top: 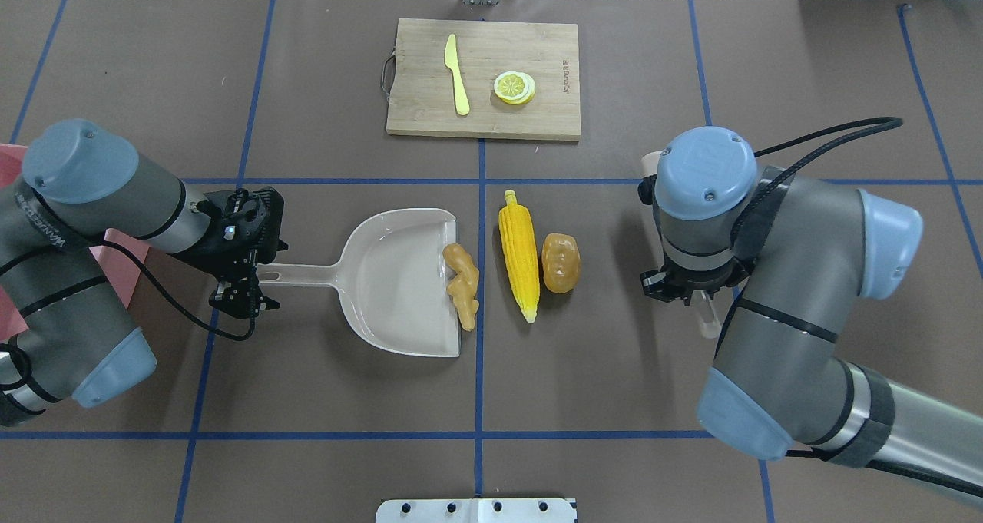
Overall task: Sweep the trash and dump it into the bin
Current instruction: 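Sweep ginger, potato and corn into the dustpan with the right-held brush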
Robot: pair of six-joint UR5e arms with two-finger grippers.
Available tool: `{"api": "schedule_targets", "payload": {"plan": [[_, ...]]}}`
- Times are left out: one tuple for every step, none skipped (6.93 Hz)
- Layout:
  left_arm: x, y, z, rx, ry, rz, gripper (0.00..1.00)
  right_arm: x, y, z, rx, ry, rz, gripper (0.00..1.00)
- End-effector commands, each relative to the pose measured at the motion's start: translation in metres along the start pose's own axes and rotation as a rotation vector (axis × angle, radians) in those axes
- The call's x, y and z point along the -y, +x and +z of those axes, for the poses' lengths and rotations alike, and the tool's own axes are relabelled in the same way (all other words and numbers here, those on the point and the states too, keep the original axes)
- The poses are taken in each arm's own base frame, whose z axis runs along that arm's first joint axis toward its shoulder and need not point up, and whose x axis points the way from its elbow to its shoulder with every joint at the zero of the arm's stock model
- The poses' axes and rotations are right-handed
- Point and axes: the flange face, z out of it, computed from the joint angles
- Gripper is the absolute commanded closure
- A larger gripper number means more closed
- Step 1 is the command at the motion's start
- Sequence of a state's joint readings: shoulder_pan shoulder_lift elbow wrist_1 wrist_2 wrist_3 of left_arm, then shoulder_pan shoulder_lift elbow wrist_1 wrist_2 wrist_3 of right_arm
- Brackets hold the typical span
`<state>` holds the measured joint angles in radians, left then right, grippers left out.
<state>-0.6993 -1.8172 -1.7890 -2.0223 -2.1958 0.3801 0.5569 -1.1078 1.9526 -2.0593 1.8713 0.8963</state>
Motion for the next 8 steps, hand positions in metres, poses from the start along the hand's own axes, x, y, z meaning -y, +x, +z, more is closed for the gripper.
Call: {"api": "schedule_targets", "payload": {"plan": [[0.0,0.0,0.002,-0.003,-0.002,-0.004,0.09,0.007,-0.062,0.021,0.037,0.005,-0.012,1.0],[0.001,0.001,0.002,-0.008,0.002,-0.003,0.09,-0.002,-0.075,0.02,0.052,-0.001,-0.017,1.0],[0.009,0.0,0.0,-0.01,0.013,-0.049,0.09,-0.013,-0.09,0.017,0.074,-0.007,-0.022,1.0],[0.027,-0.006,0.003,-0.008,0.027,-0.066,0.09,-0.022,-0.102,0.016,0.09,-0.025,-0.018,1.0],[0.027,-0.005,0.004,-0.012,0.027,-0.062,0.09,-0.03,-0.118,0.009,0.117,-0.044,-0.024,1.0],[0.025,-0.003,0.006,-0.016,0.024,-0.059,0.09,-0.034,-0.132,-0.003,0.143,-0.047,-0.04,1.0],[0.025,-0.003,0.006,-0.03,0.028,-0.055,0.09,-0.034,-0.137,-0.008,0.155,-0.04,-0.045,1.0],[0.023,-0.003,0.008,-0.037,0.024,-0.06,0.09,-0.035,-0.142,-0.013,0.176,-0.029,-0.054,1.0]]}}
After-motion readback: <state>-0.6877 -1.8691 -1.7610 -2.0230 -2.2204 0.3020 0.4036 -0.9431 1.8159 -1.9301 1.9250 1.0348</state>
